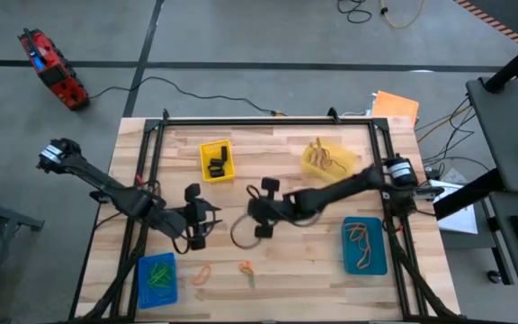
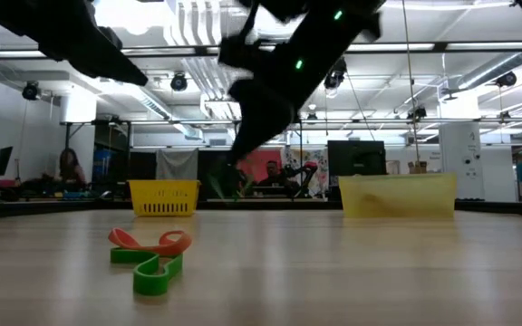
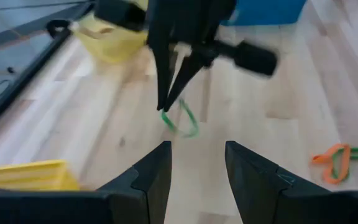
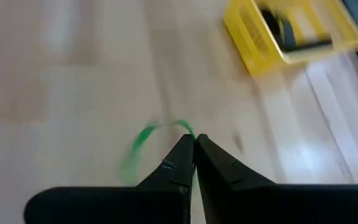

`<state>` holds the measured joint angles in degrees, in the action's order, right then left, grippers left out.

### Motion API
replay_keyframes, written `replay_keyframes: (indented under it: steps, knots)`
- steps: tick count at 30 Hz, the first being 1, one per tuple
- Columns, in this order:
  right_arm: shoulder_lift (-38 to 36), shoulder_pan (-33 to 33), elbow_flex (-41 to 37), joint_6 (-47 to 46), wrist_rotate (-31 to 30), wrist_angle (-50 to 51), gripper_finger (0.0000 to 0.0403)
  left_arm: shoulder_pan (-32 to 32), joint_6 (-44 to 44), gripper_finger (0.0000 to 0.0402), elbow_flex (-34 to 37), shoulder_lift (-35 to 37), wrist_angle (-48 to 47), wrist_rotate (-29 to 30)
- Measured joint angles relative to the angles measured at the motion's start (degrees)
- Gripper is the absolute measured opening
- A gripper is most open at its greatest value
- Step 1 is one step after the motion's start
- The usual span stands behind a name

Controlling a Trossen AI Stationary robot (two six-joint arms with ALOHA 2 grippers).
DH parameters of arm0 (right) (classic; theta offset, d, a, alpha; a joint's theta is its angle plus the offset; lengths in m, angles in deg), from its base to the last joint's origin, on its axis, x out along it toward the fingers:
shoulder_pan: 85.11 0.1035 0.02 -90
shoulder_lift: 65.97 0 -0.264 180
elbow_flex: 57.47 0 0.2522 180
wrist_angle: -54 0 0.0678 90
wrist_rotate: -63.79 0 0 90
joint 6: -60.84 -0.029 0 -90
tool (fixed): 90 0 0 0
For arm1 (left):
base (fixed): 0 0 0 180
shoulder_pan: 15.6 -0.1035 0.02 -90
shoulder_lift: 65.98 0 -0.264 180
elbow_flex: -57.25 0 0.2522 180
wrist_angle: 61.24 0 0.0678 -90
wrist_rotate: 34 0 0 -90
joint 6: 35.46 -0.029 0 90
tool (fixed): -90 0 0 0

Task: Sort rubber bands into baskets
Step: Put the green rubber band into the left blue bin

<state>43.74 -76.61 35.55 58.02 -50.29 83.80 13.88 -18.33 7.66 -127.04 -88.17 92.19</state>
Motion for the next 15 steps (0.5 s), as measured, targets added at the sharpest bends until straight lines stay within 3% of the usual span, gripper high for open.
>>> replay_keyframes:
  steps: [4, 11, 15]
  knots:
    - [-2.4, 4.5, -4.3, 2.8, -0.1, -9.1, 0.0009, 0.0, -0.5, 0.0135, 0.0, -4.3, 4.7, -4.2]
    - [-2.8, 9.8, -6.3, 11.7, -4.2, -18.6, 0.0009, 0.0, 0.1, 0.0154, 0.0, -10.3, 9.3, -4.5]
    - [-2.8, 10.8, -5.6, 15.1, -4.6, -20.8, 0.0009, 0.0, -1.9, 0.0172, 0.0, -12.7, 13.9, -12.8]
